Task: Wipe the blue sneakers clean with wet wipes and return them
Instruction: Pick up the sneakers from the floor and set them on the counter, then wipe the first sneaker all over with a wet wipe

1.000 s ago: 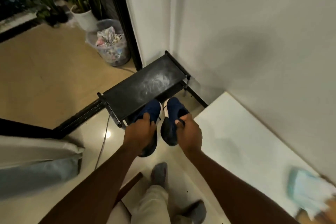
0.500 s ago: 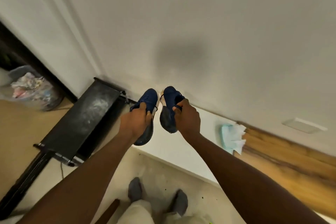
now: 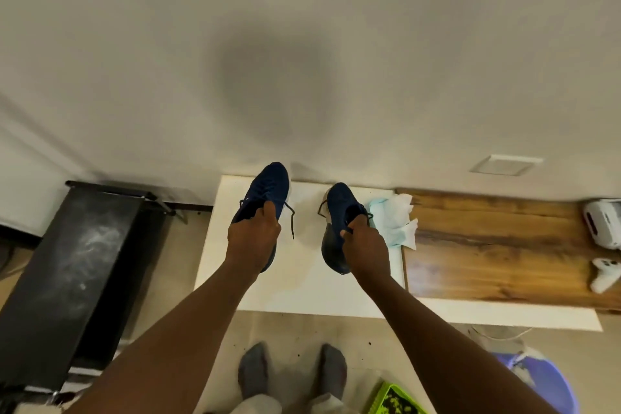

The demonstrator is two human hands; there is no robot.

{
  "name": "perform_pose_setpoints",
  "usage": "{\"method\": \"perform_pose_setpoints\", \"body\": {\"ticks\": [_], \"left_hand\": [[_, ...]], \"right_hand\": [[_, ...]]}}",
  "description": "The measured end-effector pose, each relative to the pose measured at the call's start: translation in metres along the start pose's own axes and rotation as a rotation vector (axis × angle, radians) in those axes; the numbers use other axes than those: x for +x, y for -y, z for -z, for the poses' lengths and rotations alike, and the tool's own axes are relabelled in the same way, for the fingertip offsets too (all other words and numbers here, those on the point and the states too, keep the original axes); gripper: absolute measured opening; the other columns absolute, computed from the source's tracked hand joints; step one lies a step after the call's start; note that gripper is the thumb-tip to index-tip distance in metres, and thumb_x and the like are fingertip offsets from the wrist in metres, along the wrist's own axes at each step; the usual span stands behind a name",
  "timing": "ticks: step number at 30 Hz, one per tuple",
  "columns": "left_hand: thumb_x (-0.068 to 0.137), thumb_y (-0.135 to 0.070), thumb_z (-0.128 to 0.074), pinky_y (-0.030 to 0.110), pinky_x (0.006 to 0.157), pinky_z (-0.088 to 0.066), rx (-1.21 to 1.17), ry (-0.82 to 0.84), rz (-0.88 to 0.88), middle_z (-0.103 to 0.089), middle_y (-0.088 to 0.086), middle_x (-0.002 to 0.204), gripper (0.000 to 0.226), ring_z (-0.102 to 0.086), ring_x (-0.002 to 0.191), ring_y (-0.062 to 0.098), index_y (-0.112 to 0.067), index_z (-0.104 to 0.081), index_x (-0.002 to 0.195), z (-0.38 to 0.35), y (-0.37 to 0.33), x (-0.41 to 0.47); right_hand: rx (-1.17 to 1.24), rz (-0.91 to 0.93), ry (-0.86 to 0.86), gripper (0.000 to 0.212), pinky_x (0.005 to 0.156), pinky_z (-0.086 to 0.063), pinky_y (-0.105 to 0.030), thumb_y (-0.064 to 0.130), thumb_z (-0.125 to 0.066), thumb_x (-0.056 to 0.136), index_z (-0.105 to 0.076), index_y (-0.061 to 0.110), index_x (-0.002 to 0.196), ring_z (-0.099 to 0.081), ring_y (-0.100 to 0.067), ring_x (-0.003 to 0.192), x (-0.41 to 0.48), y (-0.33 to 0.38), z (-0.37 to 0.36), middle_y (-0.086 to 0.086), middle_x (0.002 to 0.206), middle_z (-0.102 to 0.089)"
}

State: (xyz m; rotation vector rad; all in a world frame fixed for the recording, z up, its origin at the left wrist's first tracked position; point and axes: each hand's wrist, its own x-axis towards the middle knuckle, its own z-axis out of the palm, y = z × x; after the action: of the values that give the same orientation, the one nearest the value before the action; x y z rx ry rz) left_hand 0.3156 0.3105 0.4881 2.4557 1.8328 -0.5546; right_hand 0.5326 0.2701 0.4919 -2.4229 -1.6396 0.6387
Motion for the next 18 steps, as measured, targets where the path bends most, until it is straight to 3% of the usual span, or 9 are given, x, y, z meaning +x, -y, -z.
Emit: {"method": "perform_pose_setpoints", "body": {"ticks": [4, 9, 13, 16, 18], "left_hand": [[0.087, -0.009, -0.065, 0.026, 0.046, -0.038, 0.019, 0.016, -0.057, -0.057, 0.002, 0.104, 0.037, -0.037, 0.054, 0.016, -0.005, -0.055, 0.123, -0.047, -0.009, 0.027], [0.078, -0.016, -0.077, 0.024, 0.042, -0.031, 0.003, 0.057, -0.017, -0.06, -0.001, 0.092, 0.051, -0.046, 0.05, 0.016, -0.005, -0.057, 0.123, -0.102, -0.024, 0.031], [0.089, -0.019, -0.07, 0.026, 0.045, -0.034, -0.126, 0.039, -0.015, -0.062, 0.0, 0.102, 0.039, -0.061, 0.063, 0.018, -0.009, -0.054, 0.124, -0.128, -0.04, 0.025], [0.106, -0.032, -0.045, 0.033, 0.057, -0.048, -0.296, 0.017, 0.03, -0.064, 0.0, 0.11, 0.029, -0.069, 0.08, 0.02, -0.013, -0.047, 0.128, -0.137, -0.054, 0.021], [0.107, -0.025, -0.044, 0.035, 0.069, -0.051, -0.401, 0.028, 0.027, -0.06, 0.001, 0.121, 0.028, -0.068, 0.093, 0.021, -0.014, -0.043, 0.132, -0.145, -0.06, 0.018]], "right_hand": [[-0.02, -0.028, -0.01, 0.023, 0.064, -0.055, -0.036, 0.026, -0.048, 0.102, -0.047, 0.01, 0.117, -0.068, -0.026, 0.079, 0.011, -0.023, -0.047, -0.009, 0.091, -0.07], [-0.093, 0.103, 0.032, 0.027, 0.056, -0.042, -0.03, 0.028, -0.048, 0.101, -0.046, 0.01, 0.122, -0.068, -0.029, 0.076, -0.005, -0.036, -0.105, -0.009, 0.093, -0.071], [-0.11, 0.093, 0.064, 0.029, 0.06, -0.046, -0.032, 0.028, -0.048, 0.101, -0.042, 0.012, 0.125, -0.068, -0.03, 0.082, -0.017, -0.046, -0.129, -0.011, 0.104, -0.069], [-0.085, 0.087, 0.077, 0.021, 0.061, -0.045, -0.029, 0.023, -0.05, 0.1, -0.045, 0.015, 0.119, -0.068, -0.029, 0.082, -0.022, -0.054, -0.14, -0.011, 0.104, -0.069], [-0.081, 0.095, 0.087, 0.02, 0.064, -0.052, -0.03, 0.02, -0.051, 0.099, -0.045, 0.017, 0.118, -0.068, -0.025, 0.082, -0.024, -0.058, -0.147, -0.008, 0.103, -0.068]]}}
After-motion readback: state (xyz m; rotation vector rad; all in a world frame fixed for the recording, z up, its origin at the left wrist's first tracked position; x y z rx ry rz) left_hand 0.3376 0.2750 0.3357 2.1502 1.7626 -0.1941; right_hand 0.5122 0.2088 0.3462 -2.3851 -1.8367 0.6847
